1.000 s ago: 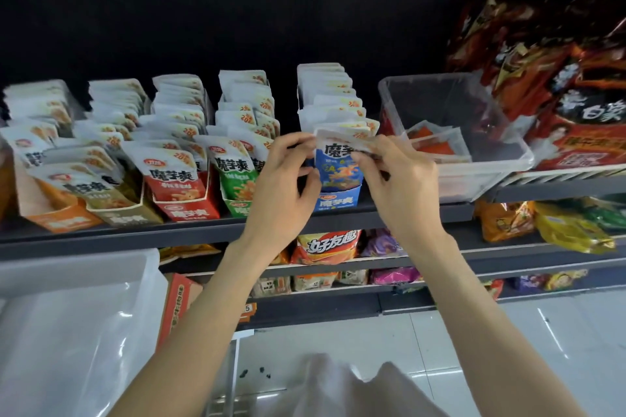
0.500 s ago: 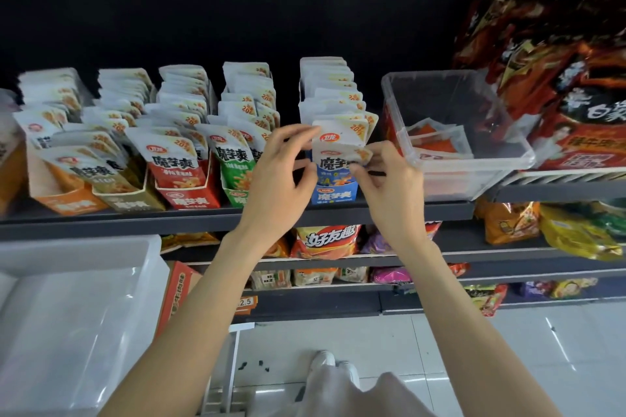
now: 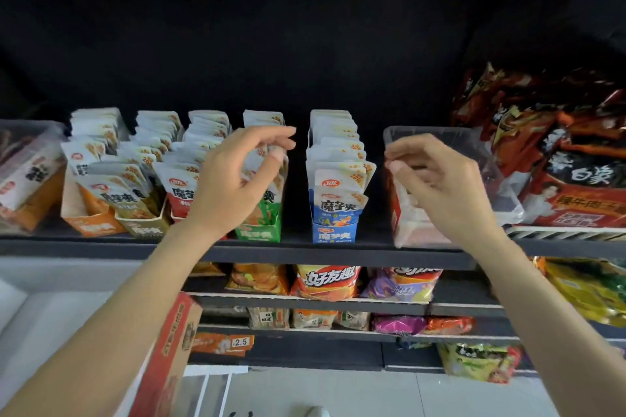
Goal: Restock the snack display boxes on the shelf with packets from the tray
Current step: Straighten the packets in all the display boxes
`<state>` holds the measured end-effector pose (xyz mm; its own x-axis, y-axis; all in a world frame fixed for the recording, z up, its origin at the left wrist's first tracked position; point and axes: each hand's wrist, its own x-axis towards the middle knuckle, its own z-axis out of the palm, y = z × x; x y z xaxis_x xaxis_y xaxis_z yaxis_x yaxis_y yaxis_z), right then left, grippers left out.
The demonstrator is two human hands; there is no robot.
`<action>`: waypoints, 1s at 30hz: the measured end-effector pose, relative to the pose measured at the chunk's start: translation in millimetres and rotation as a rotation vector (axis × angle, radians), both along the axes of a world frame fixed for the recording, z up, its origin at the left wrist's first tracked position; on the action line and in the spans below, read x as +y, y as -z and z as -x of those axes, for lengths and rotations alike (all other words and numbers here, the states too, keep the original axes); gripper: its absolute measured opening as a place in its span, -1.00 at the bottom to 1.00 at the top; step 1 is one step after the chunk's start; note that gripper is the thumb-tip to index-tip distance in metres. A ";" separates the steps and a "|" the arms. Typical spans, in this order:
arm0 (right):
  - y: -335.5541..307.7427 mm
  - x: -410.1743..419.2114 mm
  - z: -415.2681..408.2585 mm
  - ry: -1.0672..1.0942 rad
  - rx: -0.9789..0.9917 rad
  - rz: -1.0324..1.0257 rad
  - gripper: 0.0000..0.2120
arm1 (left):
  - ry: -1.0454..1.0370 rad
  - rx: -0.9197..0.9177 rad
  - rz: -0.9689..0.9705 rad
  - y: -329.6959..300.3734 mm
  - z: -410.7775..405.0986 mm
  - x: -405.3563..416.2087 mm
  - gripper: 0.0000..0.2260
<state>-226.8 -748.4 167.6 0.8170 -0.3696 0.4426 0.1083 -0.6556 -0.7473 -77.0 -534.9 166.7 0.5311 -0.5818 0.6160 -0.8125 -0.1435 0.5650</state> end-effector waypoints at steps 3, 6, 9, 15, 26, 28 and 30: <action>-12.0 -18.4 -28.1 -0.063 0.071 0.039 -0.82 | 0.006 -0.057 -0.156 -9.8 -31.1 -7.0 -0.75; -15.6 -37.0 -64.1 -0.076 0.126 0.090 -0.81 | -0.015 -0.188 -0.330 -18.8 -59.2 -26.0 -0.73; -8.9 -48.2 -98.9 -0.050 0.255 0.192 -0.72 | -0.050 -0.338 -0.509 -21.9 -78.3 -51.0 -0.72; 5.2 -57.2 -136.9 -0.028 0.505 0.189 -0.52 | -0.063 -0.514 -0.820 -22.2 -106.9 -92.7 -0.60; 0.3 -54.6 -155.0 -0.063 0.505 0.254 -0.42 | 0.116 -0.257 -0.806 -7.3 -119.7 -103.3 -0.47; -2.1 -57.9 -157.4 -0.091 0.553 0.269 -0.44 | 0.075 -0.261 -0.841 -5.7 -121.2 -103.9 -0.46; -3.6 -60.6 -158.5 -0.128 0.585 0.210 -0.58 | 0.066 -0.221 -0.847 -6.2 -119.7 -108.3 -0.47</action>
